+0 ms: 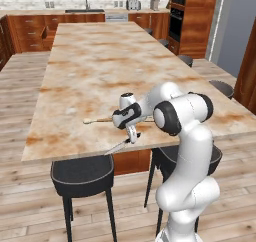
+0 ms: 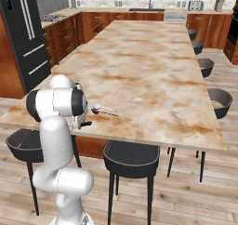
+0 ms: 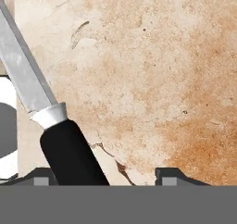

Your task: Pick up the metallic utensils from the counter and place them in the open drawer. Make sure not to pick up any wooden utensils.

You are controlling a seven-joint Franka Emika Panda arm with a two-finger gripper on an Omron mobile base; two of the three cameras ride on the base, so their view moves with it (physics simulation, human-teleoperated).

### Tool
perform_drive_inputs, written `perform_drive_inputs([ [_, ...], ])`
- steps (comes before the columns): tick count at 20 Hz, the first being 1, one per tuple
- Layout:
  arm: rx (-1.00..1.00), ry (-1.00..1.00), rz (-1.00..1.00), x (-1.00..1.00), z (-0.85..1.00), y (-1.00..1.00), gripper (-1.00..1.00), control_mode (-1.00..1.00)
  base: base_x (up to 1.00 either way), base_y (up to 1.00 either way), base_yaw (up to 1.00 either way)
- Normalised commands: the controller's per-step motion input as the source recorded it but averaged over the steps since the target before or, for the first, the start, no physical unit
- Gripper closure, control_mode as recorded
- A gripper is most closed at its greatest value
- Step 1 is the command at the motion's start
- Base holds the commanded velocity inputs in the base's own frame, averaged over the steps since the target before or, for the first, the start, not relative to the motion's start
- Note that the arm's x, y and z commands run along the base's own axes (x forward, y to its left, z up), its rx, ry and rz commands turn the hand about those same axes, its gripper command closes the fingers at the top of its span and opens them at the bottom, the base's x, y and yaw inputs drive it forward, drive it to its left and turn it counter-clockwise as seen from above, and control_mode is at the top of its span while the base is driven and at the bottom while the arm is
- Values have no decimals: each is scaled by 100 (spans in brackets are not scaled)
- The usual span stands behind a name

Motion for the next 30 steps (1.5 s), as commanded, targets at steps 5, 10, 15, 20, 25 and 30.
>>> perform_drive_inputs([
  [5, 0, -1, 8, -4, -31, 0, -100, -100, 0, 0, 0],
  [10, 0, 8, 11, 1, -28, 3, 100, -100, 0, 0, 0],
  [15, 0, 9, 19, 0, -16, 6, 100, -100, 0, 0, 0],
  [20, 1, -16, 5, -23, 4, 2, 100, -100, 0, 0, 0],
  [25, 12, -12, -11, -42, 58, 0, 100, -100, 0, 0, 0],
  [30, 13, 0, -15, -19, 85, 0, 100, -100, 0, 0, 0],
])
